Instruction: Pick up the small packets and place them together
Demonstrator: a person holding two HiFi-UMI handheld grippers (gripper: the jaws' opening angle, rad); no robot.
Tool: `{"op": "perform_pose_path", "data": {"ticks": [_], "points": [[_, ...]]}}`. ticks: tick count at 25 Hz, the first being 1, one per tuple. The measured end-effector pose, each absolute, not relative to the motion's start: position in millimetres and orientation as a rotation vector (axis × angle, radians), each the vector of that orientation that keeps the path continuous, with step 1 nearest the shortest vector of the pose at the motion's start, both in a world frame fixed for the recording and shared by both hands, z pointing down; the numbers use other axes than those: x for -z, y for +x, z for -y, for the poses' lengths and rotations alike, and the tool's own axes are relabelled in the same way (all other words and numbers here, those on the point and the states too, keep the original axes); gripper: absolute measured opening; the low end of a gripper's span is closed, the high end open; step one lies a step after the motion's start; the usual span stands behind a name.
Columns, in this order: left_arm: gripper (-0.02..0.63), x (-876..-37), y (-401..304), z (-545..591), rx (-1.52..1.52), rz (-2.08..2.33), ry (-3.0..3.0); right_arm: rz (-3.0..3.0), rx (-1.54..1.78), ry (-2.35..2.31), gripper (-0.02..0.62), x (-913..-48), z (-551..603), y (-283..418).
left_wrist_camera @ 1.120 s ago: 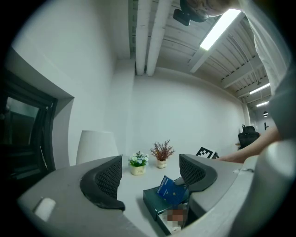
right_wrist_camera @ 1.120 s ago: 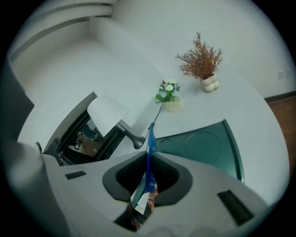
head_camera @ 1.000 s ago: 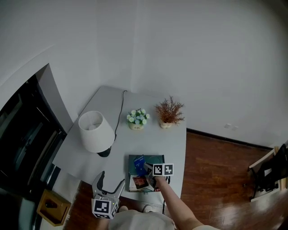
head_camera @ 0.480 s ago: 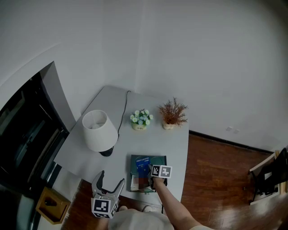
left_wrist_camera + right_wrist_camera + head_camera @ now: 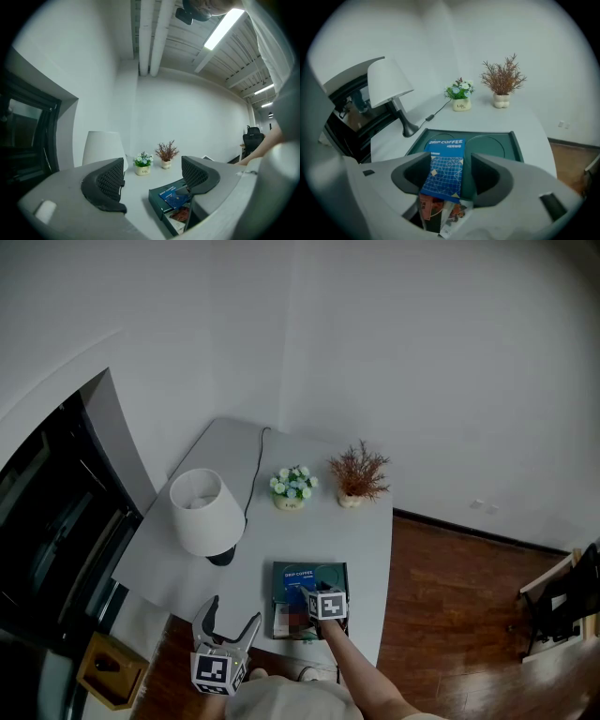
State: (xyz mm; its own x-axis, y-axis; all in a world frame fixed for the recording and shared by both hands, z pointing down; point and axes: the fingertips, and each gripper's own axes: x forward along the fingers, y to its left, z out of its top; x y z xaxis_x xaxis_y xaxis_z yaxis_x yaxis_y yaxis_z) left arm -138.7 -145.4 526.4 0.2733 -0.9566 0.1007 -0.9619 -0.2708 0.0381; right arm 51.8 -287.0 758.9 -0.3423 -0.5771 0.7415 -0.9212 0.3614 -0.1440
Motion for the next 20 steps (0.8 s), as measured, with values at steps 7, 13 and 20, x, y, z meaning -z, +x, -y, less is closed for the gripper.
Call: {"op": "perform_pose_path", "data": {"ticks": [7,13,20], "points": [[0.370,-516,-132,151,-0.009,1.811,2.479,2.666,-0.397,1.398,0.281,-610,269,57],[0.374,-496,-119,156,0.071,1.805,2.552,2.893,-0.018,1.429,0.279,-499,217,90],[0.371,-491,-97,161,0.029,1.745,2.634,2.933,-0.018,1.352,0.235,-481,186,108]]}}
